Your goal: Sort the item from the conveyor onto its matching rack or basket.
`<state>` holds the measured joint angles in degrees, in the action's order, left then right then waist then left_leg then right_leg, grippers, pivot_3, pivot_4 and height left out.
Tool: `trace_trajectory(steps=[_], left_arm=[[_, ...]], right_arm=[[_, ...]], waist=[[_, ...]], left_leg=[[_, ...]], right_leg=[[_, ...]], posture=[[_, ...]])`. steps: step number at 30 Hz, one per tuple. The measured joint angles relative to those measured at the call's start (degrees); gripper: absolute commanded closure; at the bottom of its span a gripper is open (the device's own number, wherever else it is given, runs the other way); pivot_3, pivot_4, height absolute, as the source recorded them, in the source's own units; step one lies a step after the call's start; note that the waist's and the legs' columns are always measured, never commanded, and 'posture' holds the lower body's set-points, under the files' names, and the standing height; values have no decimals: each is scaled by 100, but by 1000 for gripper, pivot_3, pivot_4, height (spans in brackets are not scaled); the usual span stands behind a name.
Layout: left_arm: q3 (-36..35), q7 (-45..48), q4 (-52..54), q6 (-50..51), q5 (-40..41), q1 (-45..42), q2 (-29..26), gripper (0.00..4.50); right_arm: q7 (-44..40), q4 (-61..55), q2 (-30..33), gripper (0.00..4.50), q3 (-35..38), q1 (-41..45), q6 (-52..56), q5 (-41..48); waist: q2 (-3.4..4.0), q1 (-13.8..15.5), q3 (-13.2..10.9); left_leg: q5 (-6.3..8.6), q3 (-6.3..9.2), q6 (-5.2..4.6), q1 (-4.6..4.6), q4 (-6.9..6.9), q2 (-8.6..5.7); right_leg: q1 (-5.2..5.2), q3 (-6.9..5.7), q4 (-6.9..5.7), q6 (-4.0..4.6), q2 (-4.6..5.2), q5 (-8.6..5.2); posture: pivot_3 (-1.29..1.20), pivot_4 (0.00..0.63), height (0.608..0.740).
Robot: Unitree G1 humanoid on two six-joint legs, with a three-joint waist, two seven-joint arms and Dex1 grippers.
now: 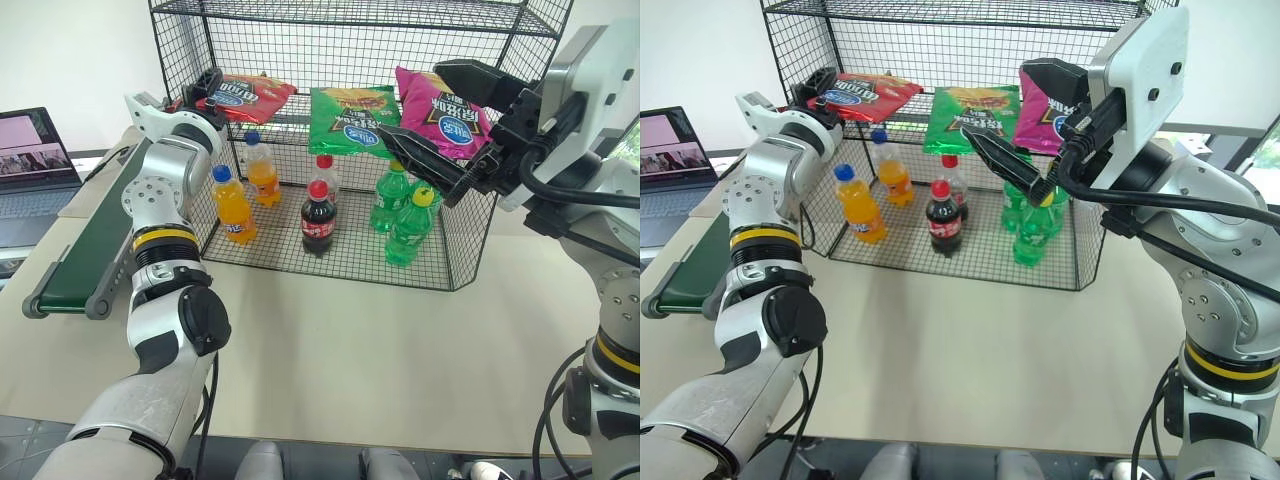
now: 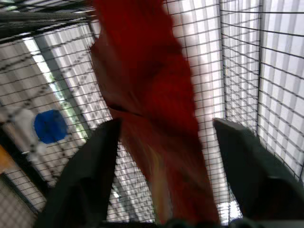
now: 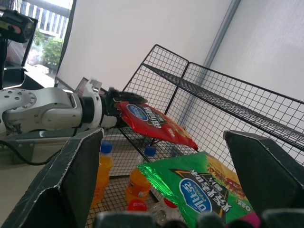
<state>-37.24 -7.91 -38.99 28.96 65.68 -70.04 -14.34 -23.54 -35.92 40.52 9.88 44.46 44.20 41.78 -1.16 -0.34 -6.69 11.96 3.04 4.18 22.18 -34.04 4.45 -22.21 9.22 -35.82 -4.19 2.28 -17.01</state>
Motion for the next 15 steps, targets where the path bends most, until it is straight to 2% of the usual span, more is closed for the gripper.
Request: trace_trajectory(steps=[11, 13, 15], left_arm=[[-232, -1969, 2414, 1132, 1091, 1157, 119, 32], [-210, -2291, 2814, 1410, 1452, 1402, 29, 32], [-91, -2397, 3240, 1836, 1845, 1744, -284, 32]], right_arm=[[-11, 57, -55, 0, -18, -2, -8, -6], [-15, 65, -79, 0, -46, -5, -8, -9], [-22, 91, -85, 0, -80, -35, -7, -12]], waist=[[0, -34, 0], [0, -35, 0], [0, -40, 0]], left_leg=[[-1, 3, 1, -5, 2, 1], [-1, 3, 1, -4, 1, 1], [-1, 4, 1, -7, 1, 1]], right_leg=[[0, 1, -12, 1, 0, 0], [0, 1, -13, 1, 0, 0], [0, 1, -16, 1, 0, 0]], posture=[[0, 150, 740], [0, 150, 740], [0, 150, 740]])
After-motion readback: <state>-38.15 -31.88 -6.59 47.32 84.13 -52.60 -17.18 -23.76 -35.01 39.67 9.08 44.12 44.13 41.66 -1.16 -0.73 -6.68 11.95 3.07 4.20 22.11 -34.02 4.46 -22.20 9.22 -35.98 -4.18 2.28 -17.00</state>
